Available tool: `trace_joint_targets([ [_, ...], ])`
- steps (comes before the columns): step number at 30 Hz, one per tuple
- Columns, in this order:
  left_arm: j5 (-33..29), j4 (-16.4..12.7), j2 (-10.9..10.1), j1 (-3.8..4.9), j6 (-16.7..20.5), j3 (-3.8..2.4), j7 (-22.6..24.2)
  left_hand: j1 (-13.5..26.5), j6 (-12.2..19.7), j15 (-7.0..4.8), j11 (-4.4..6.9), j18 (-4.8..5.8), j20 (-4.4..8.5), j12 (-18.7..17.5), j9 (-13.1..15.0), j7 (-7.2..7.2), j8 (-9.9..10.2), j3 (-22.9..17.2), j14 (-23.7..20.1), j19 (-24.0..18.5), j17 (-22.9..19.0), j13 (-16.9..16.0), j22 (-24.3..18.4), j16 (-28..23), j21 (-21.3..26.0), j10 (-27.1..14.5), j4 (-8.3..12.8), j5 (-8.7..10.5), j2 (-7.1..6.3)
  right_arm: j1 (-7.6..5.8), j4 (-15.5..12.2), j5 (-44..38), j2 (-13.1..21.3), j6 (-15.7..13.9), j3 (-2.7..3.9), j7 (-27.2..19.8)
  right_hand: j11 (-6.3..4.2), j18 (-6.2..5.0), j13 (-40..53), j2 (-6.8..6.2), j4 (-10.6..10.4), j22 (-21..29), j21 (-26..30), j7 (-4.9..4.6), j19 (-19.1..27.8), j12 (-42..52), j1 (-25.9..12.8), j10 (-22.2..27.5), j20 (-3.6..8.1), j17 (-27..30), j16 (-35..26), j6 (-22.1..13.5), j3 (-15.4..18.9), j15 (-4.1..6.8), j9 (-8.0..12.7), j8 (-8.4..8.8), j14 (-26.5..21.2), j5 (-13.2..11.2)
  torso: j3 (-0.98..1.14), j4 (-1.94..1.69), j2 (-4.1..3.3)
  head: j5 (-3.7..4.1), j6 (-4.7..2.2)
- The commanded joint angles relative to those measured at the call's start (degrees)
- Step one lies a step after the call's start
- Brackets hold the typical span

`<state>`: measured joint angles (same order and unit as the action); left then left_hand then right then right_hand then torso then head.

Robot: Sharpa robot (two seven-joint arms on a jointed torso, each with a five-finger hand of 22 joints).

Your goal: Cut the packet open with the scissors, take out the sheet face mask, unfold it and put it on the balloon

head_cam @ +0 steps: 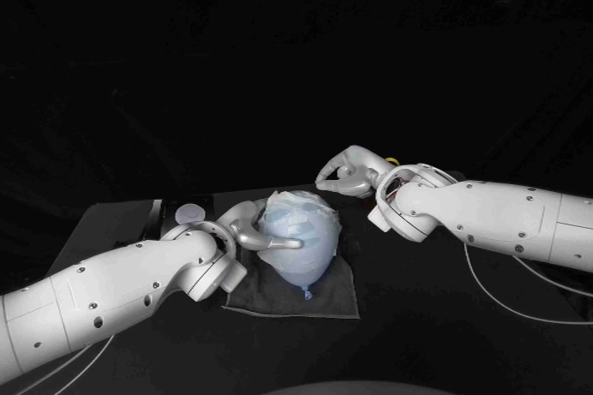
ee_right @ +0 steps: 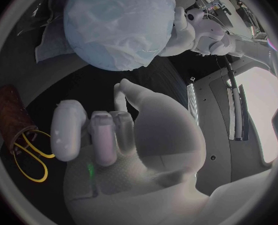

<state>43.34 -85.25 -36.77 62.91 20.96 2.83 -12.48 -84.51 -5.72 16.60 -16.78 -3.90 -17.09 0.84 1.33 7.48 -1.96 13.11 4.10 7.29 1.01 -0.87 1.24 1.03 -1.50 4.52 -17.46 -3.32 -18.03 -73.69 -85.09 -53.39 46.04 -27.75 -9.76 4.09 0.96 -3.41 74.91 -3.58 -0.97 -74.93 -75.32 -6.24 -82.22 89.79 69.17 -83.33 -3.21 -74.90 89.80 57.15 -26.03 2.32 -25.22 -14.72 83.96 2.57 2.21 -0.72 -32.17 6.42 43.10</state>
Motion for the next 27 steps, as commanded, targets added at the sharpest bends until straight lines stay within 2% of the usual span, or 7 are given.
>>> trace_joint_targets([
  [1,0.48,-0.07,0.07,0.02,-0.75,0.01,-0.11,-0.61,-0.14,-0.10,0.06,0.72,-0.06,-0.09,0.08,9.93,-0.02,0.05,-0.31,-0.44,-0.09,0.09,-0.06,-0.25,0.33,-0.27,0.10,0.23,-0.07,-0.02,-0.97,3.11,0.57,4.07,0.02,-1.16,1.70,0.04,15.09,-2.60,-2.15,-4.87,0.23,-1.18,-0.05,0.21,-2.99,-6.67,-0.89,-15.10,0.20,-2.04,2.57,-1.01,0.90,1.82,6.04,0.22,0.00,0.01,0.00,-0.02,-0.07],
  [4,0.48,-0.05,0.08,0.02,-0.78,0.02,-0.10,-0.61,-0.14,-0.10,0.06,0.72,-0.06,-0.09,0.08,9.93,-0.02,0.05,-0.31,-0.44,-0.09,0.09,-0.06,-0.25,0.33,-0.27,0.10,0.23,-0.07,-0.02,-1.66,3.05,0.92,5.76,0.02,-0.79,2.18,-0.04,15.09,-3.77,-3.74,-4.79,0.44,-1.68,0.03,0.21,-4.48,-6.67,-1.46,-15.10,0.20,-3.30,4.56,-1.48,1.45,3.12,6.04,0.22,0.03,0.05,0.03,0.01,-0.05],
  [8,0.49,0.00,0.12,0.02,-0.82,0.02,-0.07,-0.61,-0.14,-0.10,0.06,0.72,-0.06,-0.09,0.08,9.93,-0.02,0.05,-0.31,-0.44,-0.09,0.09,-0.06,-0.25,0.33,-0.27,0.10,0.23,-0.07,-0.01,-2.17,2.48,0.97,7.18,0.01,0.12,2.45,-0.08,15.09,-3.79,-4.18,-4.79,0.53,-1.96,0.05,0.21,-4.01,-6.67,-1.79,-15.10,0.20,-3.98,5.22,-1.70,1.78,3.89,6.04,0.20,0.03,0.05,0.03,0.13,-0.14],
  [14,0.49,0.00,0.16,0.02,-0.83,0.02,-0.05,-0.61,-0.14,-0.10,0.06,0.72,-0.06,-0.09,0.08,9.93,-0.02,0.05,-0.31,-0.44,-0.09,0.09,-0.06,-0.25,0.33,-0.27,0.10,0.23,-0.07,0.21,-1.92,1.62,0.48,7.17,-0.02,1.36,2.74,-0.14,15.09,-3.60,-4.38,-4.77,0.65,-2.29,0.10,0.21,-2.98,-6.67,-2.13,-15.10,0.20,-4.59,5.72,-1.98,2.16,4.66,6.04,0.20,0.04,-0.03,-0.03,0.17,-0.16],
  [22,0.49,-0.08,0.10,0.02,-0.92,0.02,-0.05,-0.78,-0.09,-0.10,0.07,0.71,-0.06,-0.09,0.08,9.94,0.00,0.05,-0.40,-0.55,-0.10,0.09,-0.08,-0.26,0.34,-0.35,0.10,0.23,-0.06,0.41,-0.89,0.98,-0.21,6.07,-0.04,2.19,2.88,-0.12,15.09,-2.17,-4.08,-5.03,0.43,-2.40,-0.07,0.21,-0.21,-6.67,-2.49,-15.10,0.20,-3.70,5.60,-2.17,2.48,4.99,6.04,0.21,0.01,-0.04,-0.03,0.09,-0.13],
  [27,0.49,-0.10,0.07,0.02,-0.97,0.02,-0.05,-0.80,-0.11,-0.10,0.07,0.71,-0.05,-0.09,0.09,9.94,-0.01,0.04,-0.41,-0.58,-0.10,0.09,-0.08,-0.26,0.35,-0.34,0.09,0.23,-0.06,0.47,-0.86,0.78,-0.46,6.48,-0.04,2.22,2.76,-0.11,15.09,-1.56,-3.74,-5.15,0.32,-2.23,-0.15,0.21,1.00,-6.67,-2.50,-15.10,0.20,-2.83,5.30,-2.11,2.58,4.91,6.04,0.21,0.01,0.01,-0.01,-0.02,-0.06],
])
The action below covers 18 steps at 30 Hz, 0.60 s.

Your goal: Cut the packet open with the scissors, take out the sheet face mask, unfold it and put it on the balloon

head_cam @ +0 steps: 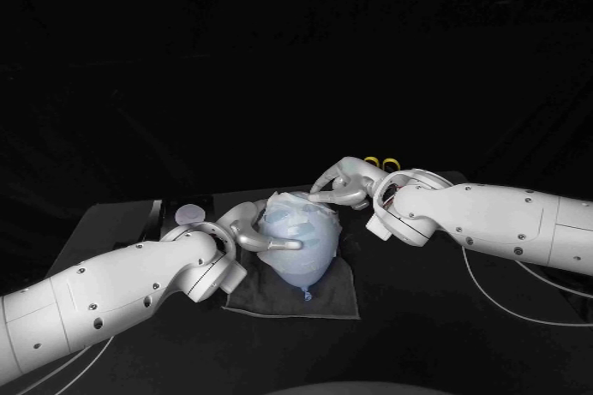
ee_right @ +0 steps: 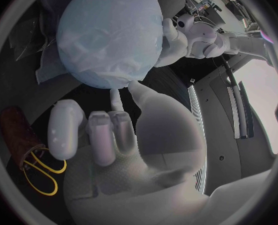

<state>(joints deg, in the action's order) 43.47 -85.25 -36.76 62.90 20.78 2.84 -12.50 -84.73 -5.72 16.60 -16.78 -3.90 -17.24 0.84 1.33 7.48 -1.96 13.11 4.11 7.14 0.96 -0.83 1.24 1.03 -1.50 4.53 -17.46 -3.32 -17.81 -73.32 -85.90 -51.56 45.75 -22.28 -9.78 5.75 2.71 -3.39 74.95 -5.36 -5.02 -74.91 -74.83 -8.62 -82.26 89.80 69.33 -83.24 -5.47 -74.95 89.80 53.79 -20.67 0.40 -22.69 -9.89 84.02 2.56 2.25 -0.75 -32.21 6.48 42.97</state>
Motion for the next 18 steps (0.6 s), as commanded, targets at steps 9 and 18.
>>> trace_joint_targets([
  [9,0.36,-0.09,0.07,0.03,-0.81,0.00,-0.03,-0.58,-0.11,-0.09,0.07,0.71,0.10,-0.09,0.09,9.94,-0.01,0.04,-0.41,-0.43,-0.05,0.04,-0.08,-0.26,0.34,-0.34,0.09,0.23,-0.28,0.37,-0.95,-3.06,-0.14,2.86,-0.04,1.20,0.33,-0.13,15.05,0.23,1.17,-5.34,-0.27,0.93,-0.20,0.20,2.49,-6.76,0.10,-15.05,0.20,2.83,-0.28,0.34,0.09,-0.47,5.98,0.20,-0.04,0.04,0.04,-0.05,0.23],
  [18,0.35,-0.09,0.06,0.03,-0.87,0.00,-0.01,-0.61,-0.08,-0.09,0.06,0.71,0.11,-0.09,0.09,9.94,0.00,0.04,-0.42,-0.48,-0.05,0.05,-0.09,-0.26,0.35,-0.37,0.09,0.22,-0.28,0.65,-1.76,-7.69,-0.02,2.27,-0.06,1.78,0.38,-0.11,15.05,-1.06,1.04,-5.37,-0.21,0.79,-0.20,0.20,2.03,-6.76,0.26,-15.05,0.20,2.60,0.78,0.40,0.53,0.18,5.98,0.20,0.00,0.04,0.03,-0.07,0.46],
])
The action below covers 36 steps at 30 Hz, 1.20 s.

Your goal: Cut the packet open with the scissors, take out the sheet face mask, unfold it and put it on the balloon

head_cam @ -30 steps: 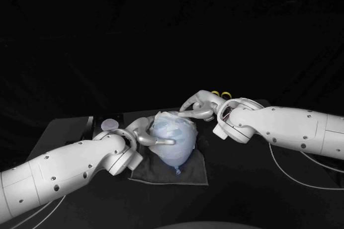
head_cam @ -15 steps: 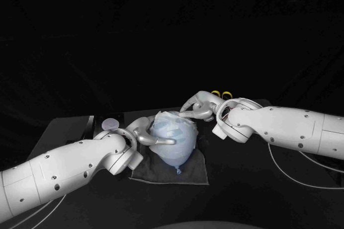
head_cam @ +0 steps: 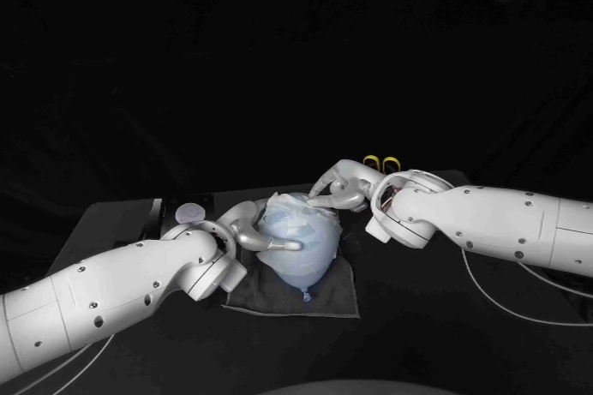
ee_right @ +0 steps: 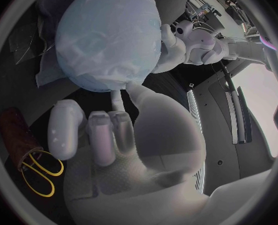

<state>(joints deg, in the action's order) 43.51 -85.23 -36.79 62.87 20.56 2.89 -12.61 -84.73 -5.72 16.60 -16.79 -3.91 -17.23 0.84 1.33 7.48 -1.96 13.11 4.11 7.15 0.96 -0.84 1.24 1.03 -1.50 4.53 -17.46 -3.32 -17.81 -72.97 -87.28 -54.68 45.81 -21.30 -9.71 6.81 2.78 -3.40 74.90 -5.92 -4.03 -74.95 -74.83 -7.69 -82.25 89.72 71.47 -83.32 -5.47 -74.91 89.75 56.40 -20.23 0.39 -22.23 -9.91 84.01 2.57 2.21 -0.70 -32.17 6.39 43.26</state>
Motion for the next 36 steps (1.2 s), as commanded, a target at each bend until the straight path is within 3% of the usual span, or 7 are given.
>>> trace_joint_targets([
  [1,0.30,-0.11,0.08,0.06,-0.65,-0.05,0.10,-0.61,-0.08,-0.09,0.06,0.71,0.10,-0.09,0.09,9.94,0.00,0.04,-0.42,-0.49,-0.05,0.06,-0.09,-0.26,0.35,-0.37,0.09,0.23,-0.28,0.35,-0.48,-5.48,-0.07,1.00,-0.13,0.72,0.32,-0.09,15.10,-0.56,0.04,-5.35,-0.25,-0.16,-0.22,0.28,-0.13,-6.68,0.26,-15.09,0.25,-0.04,0.40,0.39,0.10,0.25,5.99,0.20,0.04,-0.01,-0.01,0.03,0.32],
  [6,0.29,-0.14,0.04,0.06,-0.68,-0.05,0.11,-0.61,-0.08,-0.09,0.06,0.71,0.10,-0.09,0.09,9.94,0.00,0.04,-0.42,-0.49,-0.05,0.06,-0.09,-0.26,0.35,-0.37,0.09,0.23,-0.28,0.62,-1.00,-10.16,-0.04,0.01,-0.13,0.52,0.17,-0.02,15.10,0.08,0.15,-5.57,-0.53,0.08,-0.39,0.28,0.51,-6.68,0.29,-15.09,0.25,0.71,0.11,0.45,0.12,0.07,5.99,0.21,0.03,0.01,-0.02,0.06,0.48],
  [9,0.28,-0.15,0.03,0.06,-0.70,-0.05,0.12,-0.61,-0.08,-0.09,0.06,0.71,0.10,-0.09,0.09,9.94,0.00,0.04,-0.42,-0.49,-0.05,0.06,-0.09,-0.26,0.35,-0.37,0.09,0.23,-0.28,0.85,-1.37,-12.78,-0.03,-0.65,-0.12,0.09,-0.40,-0.01,15.10,1.66,0.63,-5.71,-0.67,0.80,-0.49,0.28,1.99,-6.68,0.49,-15.09,0.25,2.51,-0.99,0.84,-0.05,-0.61,5.99,0.22,0.02,0.01,0.00,0.02,0.47],
  [12,0.28,-0.15,0.03,0.06,-0.73,-0.05,0.14,-0.61,-0.08,-0.09,0.06,0.71,0.10,-0.09,0.09,9.94,0.00,0.04,-0.42,-0.49,-0.05,0.06,-0.09,-0.26,0.35,-0.37,0.09,0.23,-0.28,1.00,-1.63,-14.34,-0.01,-1.54,-0.12,-0.42,-1.33,-0.03,15.10,4.05,1.43,-5.76,-0.65,1.88,-0.50,0.28,3.79,-6.68,1.06,-15.09,0.25,4.64,-2.88,1.60,-0.39,-1.60,5.99,0.23,0.01,-0.01,0.02,0.02,0.51],
  [17,0.26,-0.15,0.04,0.05,-0.84,-0.05,0.15,-0.64,-0.04,-0.07,0.05,0.70,0.10,-0.09,0.08,9.94,0.02,0.02,-0.46,-0.53,-0.06,0.06,-0.09,-0.26,0.36,-0.40,0.09,0.22,-0.28,1.13,-1.84,-15.84,0.00,-2.97,-0.12,-1.19,-2.06,0.02,15.10,5.38,2.74,-5.94,-0.82,2.64,-0.61,0.28,5.20,-6.68,1.73,-15.09,0.25,6.08,-4.75,2.29,-0.94,-2.64,5.99,0.24,0.01,-0.02,0.00,-0.03,0.51],
  [25,0.19,-0.23,0.00,0.05,-1.09,-0.05,0.19,-0.68,-0.04,-0.07,0.05,0.69,0.10,-0.09,0.08,9.95,0.02,0.03,-0.47,-0.52,-0.06,0.07,-0.09,-0.26,0.36,-0.43,0.09,0.21,-0.27,1.22,-1.55,-16.32,-0.12,-5.28,-0.11,-1.71,-2.40,0.11,15.10,5.81,3.58,-6.18,-1.04,2.98,-0.77,0.28,4.90,-6.68,2.20,-15.09,0.25,6.93,-6.58,2.66,-1.57,-3.64,5.99,0.23,-0.01,-0.03,-0.02,-0.09,0.56],
  [36,0.12,-0.33,-0.06,0.05,-1.39,-0.03,0.18,-0.73,-0.02,-0.07,0.04,0.69,0.11,-0.09,0.08,9.95,0.03,0.02,-0.46,-0.54,-0.06,0.06,-0.09,-0.26,0.36,-0.43,0.09,0.21,-0.27,1.23,-0.54,-10.70,-0.24,-9.94,-0.06,-2.49,-2.62,0.12,15.10,5.88,4.24,-6.26,-1.04,3.21,-0.82,0.28,4.27,-6.68,2.44,-15.09,0.25,7.27,-8.13,2.88,-2.14,-4.35,5.99,0.24,0.03,-0.03,-0.01,-0.16,0.61],
])
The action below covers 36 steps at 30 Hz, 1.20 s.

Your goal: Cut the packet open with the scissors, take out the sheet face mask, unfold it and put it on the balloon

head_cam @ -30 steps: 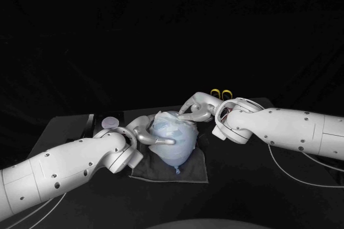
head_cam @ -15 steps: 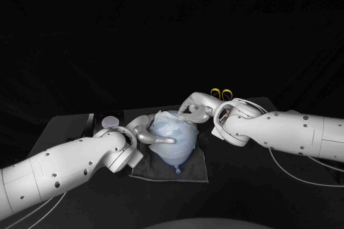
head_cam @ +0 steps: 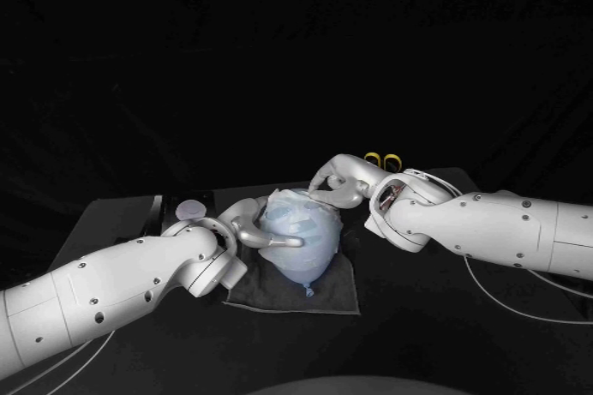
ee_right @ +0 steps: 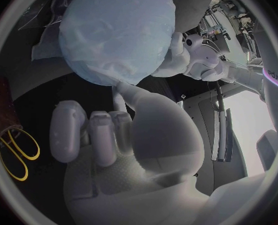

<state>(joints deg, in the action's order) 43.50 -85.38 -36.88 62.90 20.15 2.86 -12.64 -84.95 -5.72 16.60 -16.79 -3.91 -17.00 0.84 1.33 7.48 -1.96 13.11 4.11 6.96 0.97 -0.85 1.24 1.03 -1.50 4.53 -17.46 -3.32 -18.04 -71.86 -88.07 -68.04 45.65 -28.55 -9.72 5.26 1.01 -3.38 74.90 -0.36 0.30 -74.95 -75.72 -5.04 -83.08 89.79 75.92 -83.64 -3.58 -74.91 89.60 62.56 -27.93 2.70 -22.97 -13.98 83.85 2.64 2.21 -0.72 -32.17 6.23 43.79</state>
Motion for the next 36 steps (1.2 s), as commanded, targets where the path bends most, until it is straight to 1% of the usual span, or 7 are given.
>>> trace_joint_targets([
  [1,0.13,-0.18,0.04,0.03,-0.99,0.00,0.21,-0.51,-0.03,-0.07,0.04,0.69,-0.13,-0.09,0.08,9.95,0.03,0.02,-0.46,-0.35,-0.07,0.08,-0.10,-0.26,0.36,-0.43,0.10,0.20,-0.05,0.12,0.33,2.87,-0.10,-2.90,-0.04,-0.97,-0.86,0.11,15.10,0.32,-0.04,-6.29,-0.19,0.57,-0.01,0.21,-0.24,-6.36,0.56,-15.09,0.40,1.13,-0.54,0.59,-1.45,-0.34,6.15,0.16,0.03,-0.01,0.00,-0.01,0.10],
  [17,0.13,-0.20,0.12,0.03,-0.99,0.02,0.14,-0.65,0.06,-0.06,0.05,0.68,-0.12,-0.11,0.06,9.94,0.06,0.00,-0.56,-0.36,-0.08,0.09,-0.09,-0.27,0.36,-0.50,0.10,0.19,-0.04,-0.06,3.39,3.78,-1.74,-4.73,0.15,-0.36,-0.98,0.13,15.10,0.12,0.51,-6.39,-0.23,0.69,-0.07,0.21,-0.95,-6.36,0.70,-15.09,0.40,1.17,-1.58,0.71,-1.98,-0.85,6.15,0.16,-0.02,-0.04,-0.02,-0.08,-0.03],
  [26,0.14,-0.20,0.06,0.04,-0.93,0.03,0.04,-0.78,0.07,-0.06,0.06,0.67,-0.12,-0.11,0.06,9.94,0.07,0.04,-0.59,-0.39,-0.09,0.10,-0.10,-0.28,0.36,-0.53,0.09,0.20,-0.05,-0.16,5.44,3.38,-2.76,-4.12,0.17,0.09,-0.99,0.13,15.10,0.11,0.60,-6.37,-0.19,0.69,-0.05,0.21,-1.08,-6.36,0.72,-15.09,0.40,1.13,-1.77,0.72,-2.08,-0.92,6.15,0.15,0.02,0.02,0.00,-0.16,-0.09],
  [31,0.14,-0.22,0.06,0.04,-0.93,0.04,0.02,-0.85,0.07,-0.06,0.07,0.66,-0.11,-0.11,0.07,9.94,0.07,0.03,-0.59,-0.40,-0.08,0.10,-0.10,-0.27,0.36,-0.56,0.09,0.20,-0.05,-0.21,5.25,3.96,-2.52,-2.86,0.26,0.07,-1.00,0.09,15.10,0.09,0.67,-6.29,-0.03,0.69,0.02,0.21,-1.24,-6.36,0.73,-15.09,0.40,1.09,-1.95,0.73,-2.17,-0.98,6.15,0.16,0.02,-0.02,-0.03,-0.02,-0.24],
  [33,0.14,-0.18,0.08,0.04,-0.94,0.04,0.01,-0.85,0.07,-0.06,0.07,0.66,-0.11,-0.11,0.07,9.94,0.07,0.03,-0.59,-0.40,-0.08,0.10,-0.10,-0.27,0.36,-0.56,0.09,0.20,-0.05,-0.40,5.08,5.59,-2.28,-2.38,0.31,-0.63,-0.68,0.00,15.10,0.52,0.24,-6.02,0.52,0.23,0.28,0.21,-2.41,-6.36,0.69,-15.09,0.40,-0.51,-2.77,0.56,-2.32,-0.43,6.15,0.13,0.04,0.07,0.01,-0.06,-0.29],
  [35,0.14,-0.16,0.10,0.04,-0.94,0.04,0.02,-0.85,0.07,-0.06,0.07,0.66,-0.11,-0.11,0.07,9.94,0.07,0.03,-0.59,-0.40,-0.08,0.10,-0.10,-0.27,0.36,-0.56,0.09,0.20,-0.05,-0.57,4.91,7.09,-2.09,-1.75,0.34,-1.13,0.54,-0.01,15.10,-0.99,-1.48,-5.86,0.86,-1.35,0.43,0.21,-5.54,-6.36,0.38,-15.09,0.40,-4.57,-1.55,-0.24,-1.69,1.79,6.15,1.05,0.02,0.16,0.06,0.01,-0.36],
  [36,0.14,-0.14,0.13,0.04,-0.94,0.04,0.03,-0.85,0.07,-0.06,0.07,0.66,-0.11,-0.11,0.07,9.94,0.07,0.03,-0.59,-0.40,-0.08,0.10,-0.10,-0.27,0.36,-0.56,0.09,0.20,-0.05,-0.64,4.76,7.84,-1.96,-1.35,0.35,-1.31,1.18,0.04,15.10,-1.97,-3.24,-5.81,1.01,-1.86,0.48,0.21,-8.09,-6.36,-0.17,-15.09,0.40,-5.38,-0.01,-0.97,-1.52,2.44,6.15,0.15,0.01,0.16,0.06,0.01,-0.39],
])
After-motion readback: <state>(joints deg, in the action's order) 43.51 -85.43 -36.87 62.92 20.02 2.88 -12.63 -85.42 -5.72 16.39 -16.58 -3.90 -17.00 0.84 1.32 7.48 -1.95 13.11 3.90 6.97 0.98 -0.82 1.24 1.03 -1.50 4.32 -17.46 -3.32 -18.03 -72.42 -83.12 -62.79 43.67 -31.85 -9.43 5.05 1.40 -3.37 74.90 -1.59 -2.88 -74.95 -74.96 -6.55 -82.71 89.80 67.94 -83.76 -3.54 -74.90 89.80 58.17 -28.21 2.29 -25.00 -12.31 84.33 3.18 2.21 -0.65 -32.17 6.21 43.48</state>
